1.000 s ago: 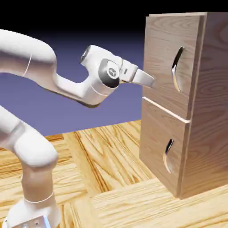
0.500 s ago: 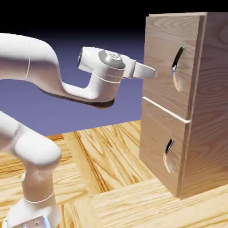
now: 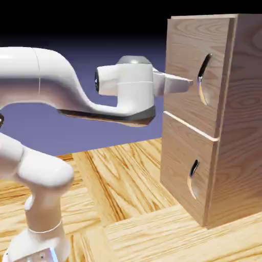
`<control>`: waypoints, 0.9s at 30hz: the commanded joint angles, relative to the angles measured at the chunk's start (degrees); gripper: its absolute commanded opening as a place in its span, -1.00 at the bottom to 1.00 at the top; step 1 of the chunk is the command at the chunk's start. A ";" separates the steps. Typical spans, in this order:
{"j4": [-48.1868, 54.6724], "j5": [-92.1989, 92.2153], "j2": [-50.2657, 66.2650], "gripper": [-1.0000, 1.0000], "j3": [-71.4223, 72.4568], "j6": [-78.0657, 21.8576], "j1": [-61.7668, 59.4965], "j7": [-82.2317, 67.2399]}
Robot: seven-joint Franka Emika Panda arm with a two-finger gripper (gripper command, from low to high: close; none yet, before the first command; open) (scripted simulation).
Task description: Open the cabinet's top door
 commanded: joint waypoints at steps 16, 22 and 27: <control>5.44 -10.20 4.48 -1.00 -5.06 -4.55 6.98 10.55; -0.72 -3.29 4.52 -1.00 5.95 -8.11 -5.48 10.44; -4.95 2.88 3.82 -1.00 15.63 -9.96 -15.86 10.42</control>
